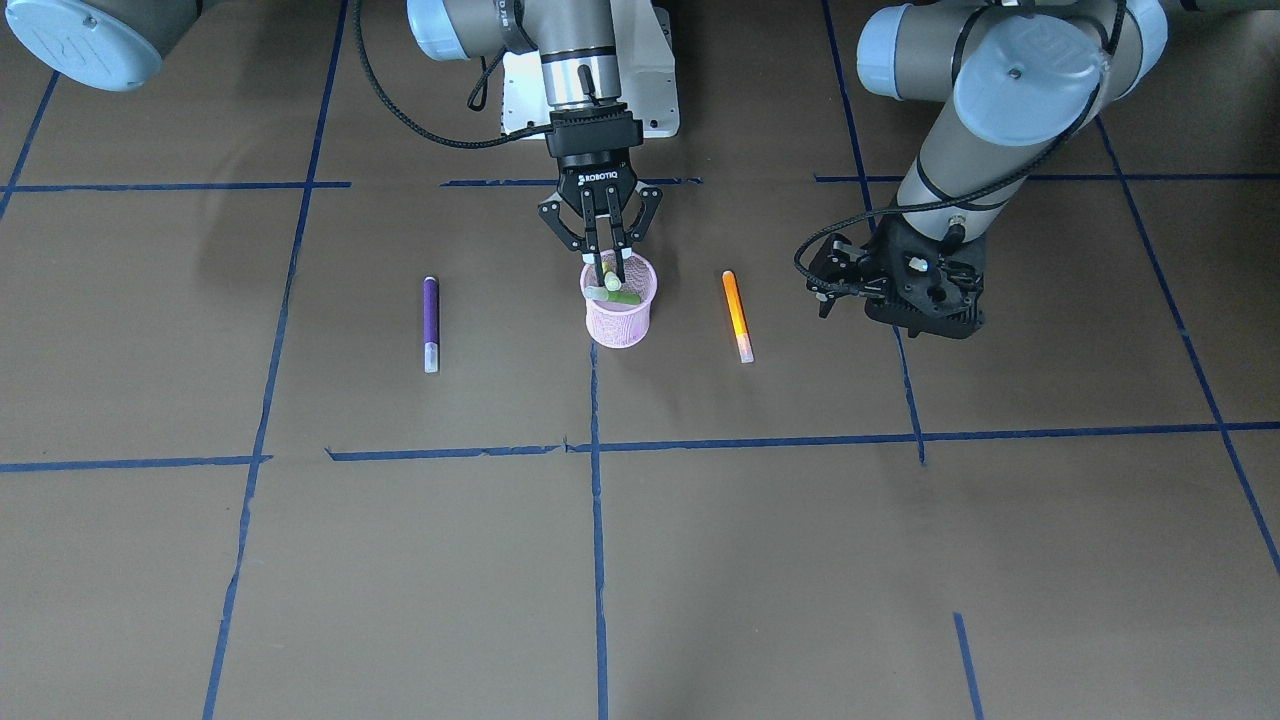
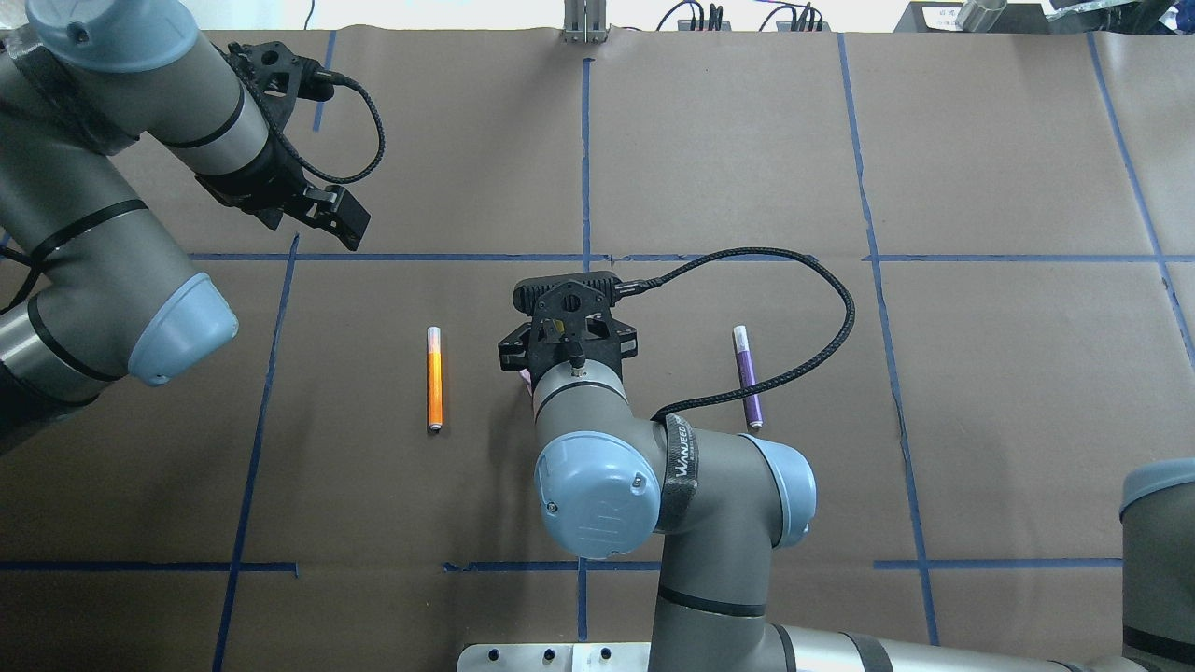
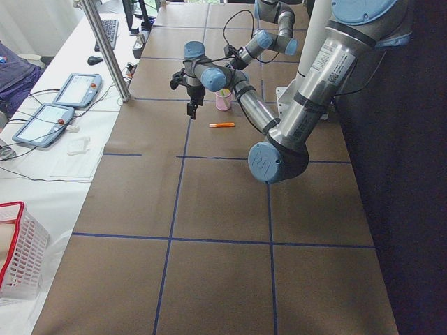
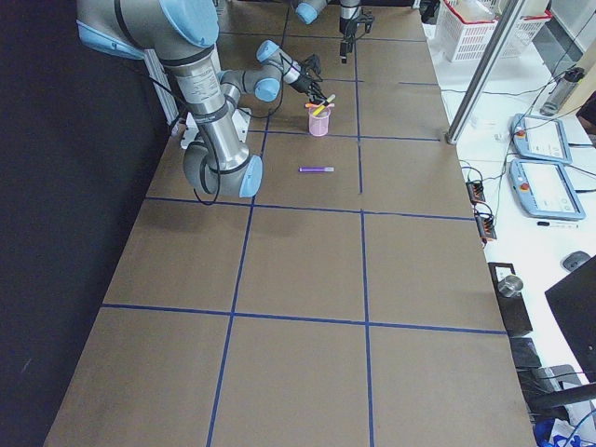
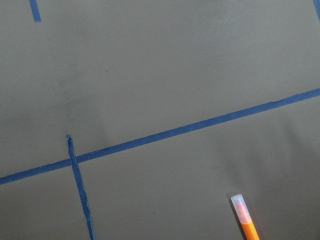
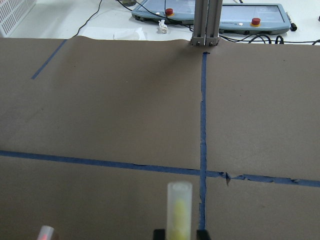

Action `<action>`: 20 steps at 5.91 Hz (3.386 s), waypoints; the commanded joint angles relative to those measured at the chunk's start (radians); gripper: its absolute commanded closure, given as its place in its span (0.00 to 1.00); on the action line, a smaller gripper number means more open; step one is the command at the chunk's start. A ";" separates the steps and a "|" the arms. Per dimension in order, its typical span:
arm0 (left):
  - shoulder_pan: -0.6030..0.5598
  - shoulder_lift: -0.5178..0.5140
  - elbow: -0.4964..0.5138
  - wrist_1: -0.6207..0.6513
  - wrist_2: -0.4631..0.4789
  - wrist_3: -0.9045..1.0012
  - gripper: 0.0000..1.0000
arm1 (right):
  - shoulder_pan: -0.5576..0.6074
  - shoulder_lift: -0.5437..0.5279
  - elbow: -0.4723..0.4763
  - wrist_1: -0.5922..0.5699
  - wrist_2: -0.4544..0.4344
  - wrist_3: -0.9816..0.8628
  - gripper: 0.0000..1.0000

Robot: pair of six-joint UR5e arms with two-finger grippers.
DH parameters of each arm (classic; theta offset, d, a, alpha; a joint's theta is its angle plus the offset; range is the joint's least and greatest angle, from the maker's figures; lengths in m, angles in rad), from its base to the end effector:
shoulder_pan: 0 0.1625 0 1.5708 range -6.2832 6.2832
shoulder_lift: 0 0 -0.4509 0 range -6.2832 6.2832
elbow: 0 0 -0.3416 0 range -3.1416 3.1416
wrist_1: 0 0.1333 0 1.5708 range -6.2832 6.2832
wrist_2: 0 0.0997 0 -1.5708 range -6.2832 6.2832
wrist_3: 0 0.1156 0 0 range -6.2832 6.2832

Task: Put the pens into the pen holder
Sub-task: 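Lower the yellow highlighter into the pink holder and open the right gripper, then grasp the orange highlighter with the left gripper while the right arm withdraws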

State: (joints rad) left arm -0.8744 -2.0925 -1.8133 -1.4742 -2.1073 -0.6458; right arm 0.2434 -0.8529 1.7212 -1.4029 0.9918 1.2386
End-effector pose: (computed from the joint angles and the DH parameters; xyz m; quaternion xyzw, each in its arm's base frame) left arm 0.3351 -0.5164 0.3333 0.0917 0.3926 0.1099 0.9085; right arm -0.5848 -0.3477 0.2049 0.3725 -0.3847 0.1043 0.8381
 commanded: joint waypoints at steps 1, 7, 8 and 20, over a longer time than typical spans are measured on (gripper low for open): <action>0.000 -0.001 0.000 0.000 0.000 -0.002 0.00 | 0.020 0.006 0.004 -0.001 0.010 0.009 0.01; 0.203 -0.021 0.107 -0.168 0.206 -0.447 0.03 | 0.581 -0.020 -0.032 -0.218 0.988 -0.326 0.01; 0.251 -0.023 0.152 -0.198 0.255 -0.515 0.09 | 0.658 -0.070 -0.046 -0.226 1.090 -0.438 0.01; 0.339 -0.050 0.174 -0.206 0.306 -0.595 1.00 | 0.711 -0.136 -0.035 -0.218 1.131 -0.527 0.01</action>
State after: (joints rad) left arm -0.5330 -2.1298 -1.6288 -1.6826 -1.8020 -1.2486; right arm 0.9541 -0.9894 1.6858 -1.6218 2.1231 0.7117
